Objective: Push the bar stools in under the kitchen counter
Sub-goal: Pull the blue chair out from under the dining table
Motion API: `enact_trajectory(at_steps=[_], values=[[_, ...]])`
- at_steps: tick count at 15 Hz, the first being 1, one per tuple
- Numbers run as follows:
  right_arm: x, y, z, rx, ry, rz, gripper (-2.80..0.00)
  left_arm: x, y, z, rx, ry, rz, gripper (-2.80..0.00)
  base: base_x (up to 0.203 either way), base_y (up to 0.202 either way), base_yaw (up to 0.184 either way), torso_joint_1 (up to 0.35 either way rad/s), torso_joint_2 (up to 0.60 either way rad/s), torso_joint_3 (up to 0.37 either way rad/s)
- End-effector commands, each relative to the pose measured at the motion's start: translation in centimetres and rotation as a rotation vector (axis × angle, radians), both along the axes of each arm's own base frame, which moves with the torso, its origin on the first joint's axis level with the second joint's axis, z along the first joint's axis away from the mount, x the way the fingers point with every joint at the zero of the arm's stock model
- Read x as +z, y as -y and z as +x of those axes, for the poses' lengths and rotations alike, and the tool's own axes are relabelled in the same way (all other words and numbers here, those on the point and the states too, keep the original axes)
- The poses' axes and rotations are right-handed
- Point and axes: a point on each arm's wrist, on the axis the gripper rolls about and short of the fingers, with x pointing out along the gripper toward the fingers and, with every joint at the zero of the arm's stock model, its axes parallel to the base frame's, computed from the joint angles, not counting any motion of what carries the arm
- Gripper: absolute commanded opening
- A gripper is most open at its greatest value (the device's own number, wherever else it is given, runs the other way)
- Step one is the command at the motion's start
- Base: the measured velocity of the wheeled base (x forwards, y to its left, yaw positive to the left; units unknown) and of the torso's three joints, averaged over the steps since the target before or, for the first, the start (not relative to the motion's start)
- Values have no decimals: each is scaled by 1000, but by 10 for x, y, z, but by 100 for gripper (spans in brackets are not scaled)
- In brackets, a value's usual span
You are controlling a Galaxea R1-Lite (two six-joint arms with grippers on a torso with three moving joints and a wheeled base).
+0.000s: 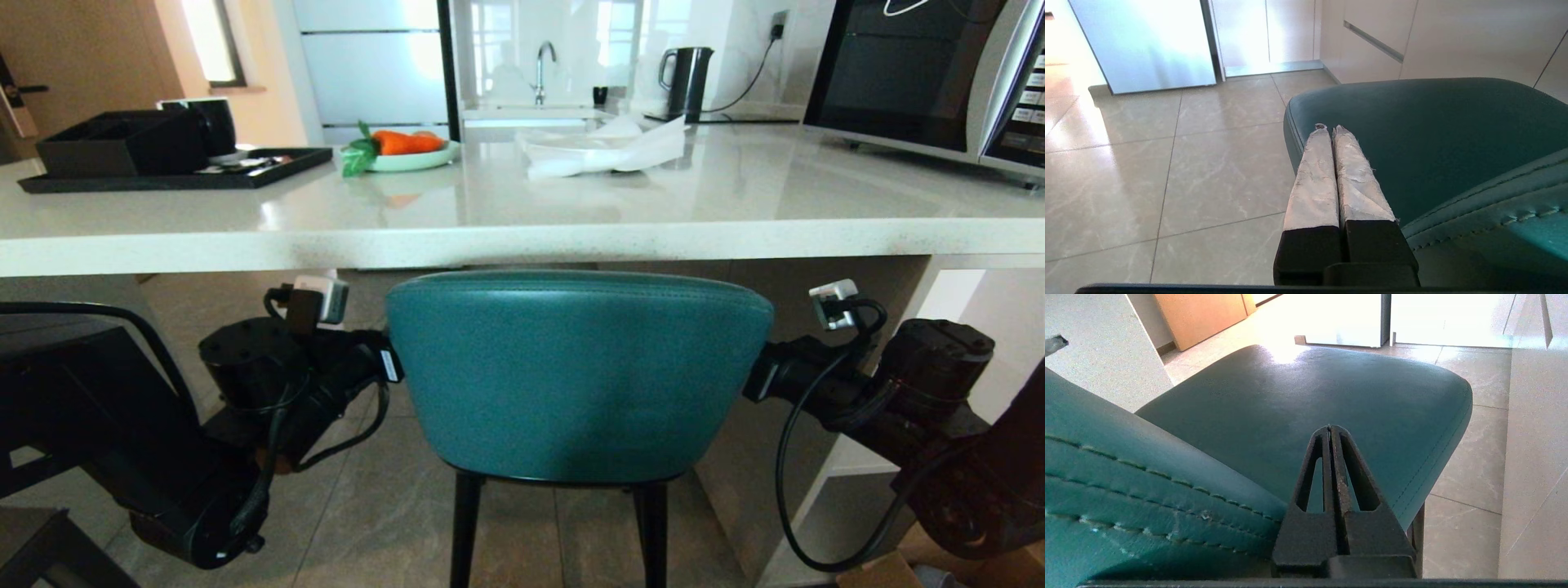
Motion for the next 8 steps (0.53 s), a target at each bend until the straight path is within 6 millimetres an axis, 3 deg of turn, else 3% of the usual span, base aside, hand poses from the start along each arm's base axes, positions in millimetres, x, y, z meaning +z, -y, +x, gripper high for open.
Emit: enact_trajectory(at_steps=[1,3,8], values=[[1,-35,-11,119,6,2,-280,0,1,-1,-6,2,3,-280,0,0,0,0,0,0],[1,-35,-11,118,7,3,-280,-1,3,-3,-12,-1,6,-280,-64,0,-1,1,2,-1],[-1,-35,-9,115,3,3,-280,1,2,-4,-12,1,5,-280,-192,0,-1,-1,2,5]])
